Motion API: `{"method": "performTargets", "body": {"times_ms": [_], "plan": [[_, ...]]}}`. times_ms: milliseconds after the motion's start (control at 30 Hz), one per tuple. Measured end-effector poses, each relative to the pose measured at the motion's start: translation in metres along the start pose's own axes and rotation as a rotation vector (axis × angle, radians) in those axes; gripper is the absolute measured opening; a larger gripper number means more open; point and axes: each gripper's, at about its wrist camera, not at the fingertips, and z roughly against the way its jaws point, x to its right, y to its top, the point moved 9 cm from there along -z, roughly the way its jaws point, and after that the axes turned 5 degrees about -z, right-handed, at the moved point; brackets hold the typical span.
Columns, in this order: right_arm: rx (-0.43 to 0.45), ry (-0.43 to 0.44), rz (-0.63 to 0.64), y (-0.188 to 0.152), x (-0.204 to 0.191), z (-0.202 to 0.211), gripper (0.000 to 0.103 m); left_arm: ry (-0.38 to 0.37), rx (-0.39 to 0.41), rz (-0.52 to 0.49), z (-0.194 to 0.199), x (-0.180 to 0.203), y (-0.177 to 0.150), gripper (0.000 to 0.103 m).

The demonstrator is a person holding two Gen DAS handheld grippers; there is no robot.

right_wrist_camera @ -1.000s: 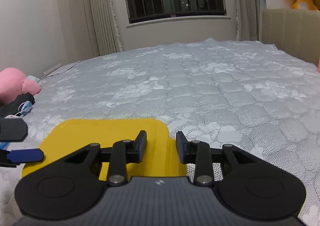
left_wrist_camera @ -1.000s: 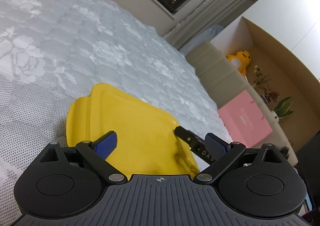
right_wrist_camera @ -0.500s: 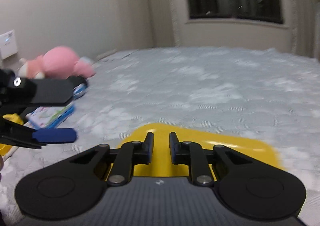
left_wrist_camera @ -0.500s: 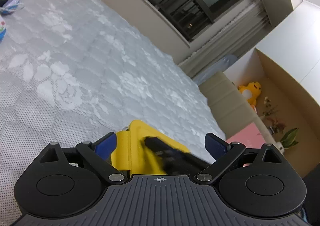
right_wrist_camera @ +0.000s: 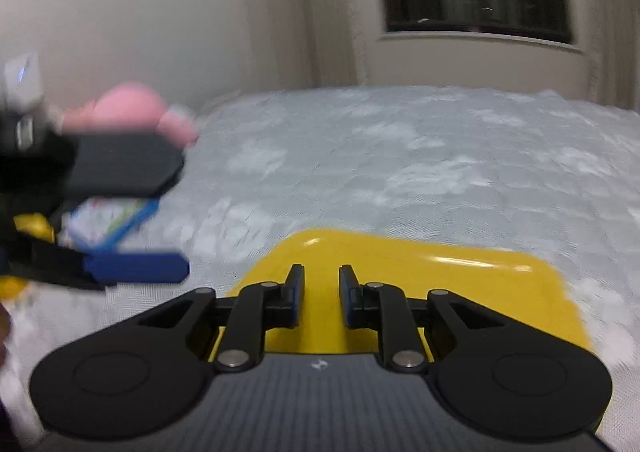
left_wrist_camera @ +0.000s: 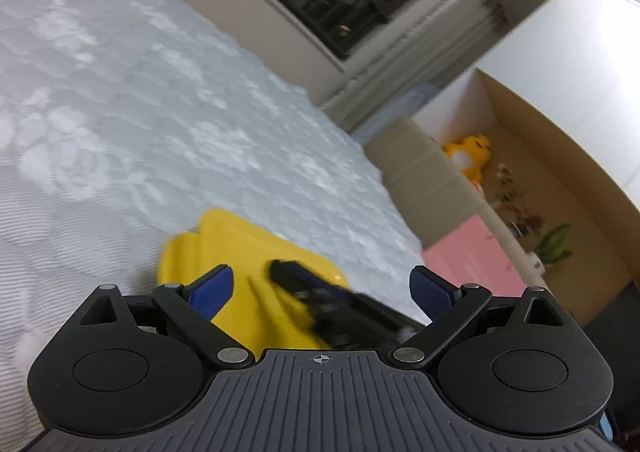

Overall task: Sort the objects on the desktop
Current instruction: 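Press the yellow lid down onto the box rim with both grippers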

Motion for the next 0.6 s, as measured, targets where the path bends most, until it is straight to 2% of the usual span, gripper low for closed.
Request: {"method": "performTargets", "body": {"times_ms": [33,100,167,267,300,333,367,467,600], "plan": [[0.033,-0.030,-0.016,0.003,0.011,0.012,0.020,-0.010,0.000,-0.010,-0.002,0.004,-0.002,0.098],[0.089,-0.144,-0.018,0.006,0.037,0.033,0.020,-0.025,-0.014,-0.015,-0.011,0.009,-0.007,0.098],[0.108,-0.234,-0.043,0.001,0.061,0.047,0.023,-0.025,-0.036,-0.023,-0.022,0.013,-0.014,0.098],[0.052,-0.233,-0.147,-0.017,0.086,0.051,0.023,0.018,-0.075,-0.053,-0.037,0.015,-0.026,0.098],[0.045,-0.243,-0.170,-0.022,0.092,0.051,0.027,0.040,-0.080,-0.064,-0.040,0.014,-0.030,0.098],[0.045,-0.247,-0.180,-0.025,0.095,0.051,0.036,0.060,-0.085,-0.076,-0.043,0.013,-0.033,0.098],[0.046,-0.239,-0.189,-0.027,0.096,0.051,0.036,0.081,-0.089,-0.088,-0.046,0.012,-0.036,0.098],[0.037,-0.242,-0.186,-0.029,0.092,0.049,0.043,0.109,-0.095,-0.133,-0.047,0.016,-0.039,0.098],[0.048,-0.255,-0.148,-0.029,0.085,0.048,0.044,0.112,-0.099,-0.143,-0.046,0.015,-0.040,0.098]]}}
